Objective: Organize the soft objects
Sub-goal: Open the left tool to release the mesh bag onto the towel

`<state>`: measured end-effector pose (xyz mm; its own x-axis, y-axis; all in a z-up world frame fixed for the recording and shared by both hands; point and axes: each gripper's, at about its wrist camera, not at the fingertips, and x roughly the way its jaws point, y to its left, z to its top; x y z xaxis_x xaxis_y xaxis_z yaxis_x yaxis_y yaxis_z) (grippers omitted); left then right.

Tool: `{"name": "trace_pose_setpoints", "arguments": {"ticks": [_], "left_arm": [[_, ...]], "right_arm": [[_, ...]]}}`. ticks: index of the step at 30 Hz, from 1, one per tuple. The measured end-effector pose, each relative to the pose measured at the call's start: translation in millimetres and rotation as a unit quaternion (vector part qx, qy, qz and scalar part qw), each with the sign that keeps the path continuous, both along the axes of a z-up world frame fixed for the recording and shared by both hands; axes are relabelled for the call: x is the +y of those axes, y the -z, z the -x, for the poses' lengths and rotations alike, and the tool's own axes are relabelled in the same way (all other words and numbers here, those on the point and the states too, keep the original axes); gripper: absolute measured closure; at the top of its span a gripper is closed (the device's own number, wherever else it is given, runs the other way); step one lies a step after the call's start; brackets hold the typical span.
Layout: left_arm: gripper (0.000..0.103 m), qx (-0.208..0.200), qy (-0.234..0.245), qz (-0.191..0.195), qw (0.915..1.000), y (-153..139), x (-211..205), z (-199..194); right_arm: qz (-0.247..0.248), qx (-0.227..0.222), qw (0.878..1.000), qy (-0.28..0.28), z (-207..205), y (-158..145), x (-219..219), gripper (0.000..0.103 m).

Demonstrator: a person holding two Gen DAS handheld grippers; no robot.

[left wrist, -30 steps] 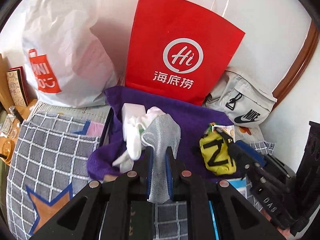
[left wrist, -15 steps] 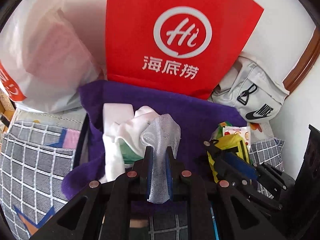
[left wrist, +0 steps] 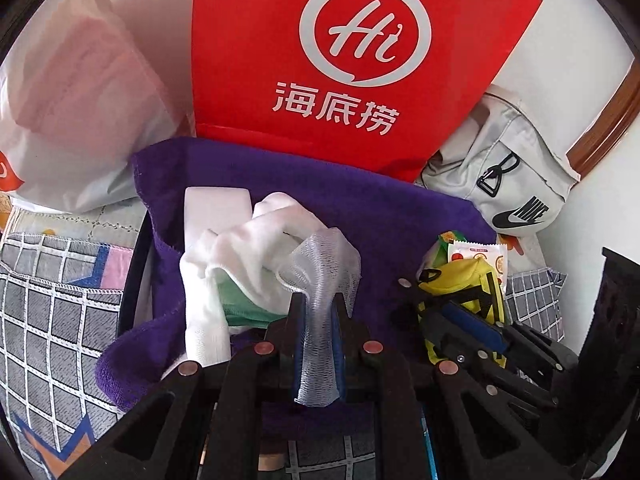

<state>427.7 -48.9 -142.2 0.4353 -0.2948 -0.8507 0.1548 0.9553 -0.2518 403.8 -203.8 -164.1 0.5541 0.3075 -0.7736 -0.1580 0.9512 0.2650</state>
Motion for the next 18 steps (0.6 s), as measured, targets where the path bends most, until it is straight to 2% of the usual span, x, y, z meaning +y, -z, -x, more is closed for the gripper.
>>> {"name": "trace_pose_setpoints", "arguments": {"ticks": [11,15,18], "left_arm": [[0.091,0.006,0.007,0.0,1.0,4.0,-4.0,-0.9],[0.082,0.014,0.005,0.001,0.9999,6.8,-4.0,-2.7],[0.074,0.019,0.01,-0.005,0.9998,7.7,-4.3,-1.7]], "right_arm": [[-0.009,0.016,1.0,0.007,-5.5,6.7,-3.3,0.08],[-0.006,0.015,1.0,-0.001,-5.0,6.4,0.2,0.079],[-0.003,0.014,1.0,-0.007,-4.7,6.2,3.7,0.073]]}}
